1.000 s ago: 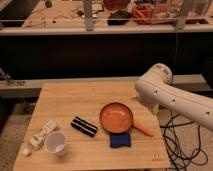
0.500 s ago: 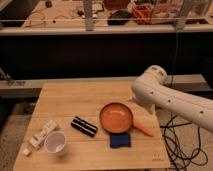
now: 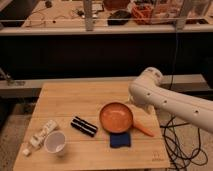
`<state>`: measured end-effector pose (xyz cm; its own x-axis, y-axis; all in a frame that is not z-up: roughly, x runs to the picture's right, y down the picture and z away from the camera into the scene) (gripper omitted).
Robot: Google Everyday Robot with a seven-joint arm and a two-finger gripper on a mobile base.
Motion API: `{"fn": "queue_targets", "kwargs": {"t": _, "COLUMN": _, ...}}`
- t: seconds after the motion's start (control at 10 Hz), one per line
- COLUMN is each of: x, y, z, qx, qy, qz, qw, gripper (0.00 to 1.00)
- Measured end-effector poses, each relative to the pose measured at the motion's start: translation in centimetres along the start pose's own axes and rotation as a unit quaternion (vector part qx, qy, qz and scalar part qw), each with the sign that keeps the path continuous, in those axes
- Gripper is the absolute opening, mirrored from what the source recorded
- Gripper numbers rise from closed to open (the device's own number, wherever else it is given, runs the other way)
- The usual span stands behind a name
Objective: Drag the ceramic bowl in a circle
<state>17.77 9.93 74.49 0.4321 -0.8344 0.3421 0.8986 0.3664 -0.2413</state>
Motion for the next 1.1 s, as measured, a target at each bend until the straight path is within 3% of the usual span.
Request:
{"fn": "queue_targets", "kwargs": {"t": 0.6, "x": -1.1, "y": -0.5, "z": 2.1, "qx": 0.011, "qy": -0.009, "qz": -0.06, "qw": 0.9981, "gripper": 0.8}}
{"fn": "queue_targets", "kwargs": {"t": 1.1, "x": -2.2, "y": -0.5, "z": 4.3, "qx": 0.02, "qy": -0.02, "qz": -0.112, "qw": 0.9933, "gripper": 0.8}}
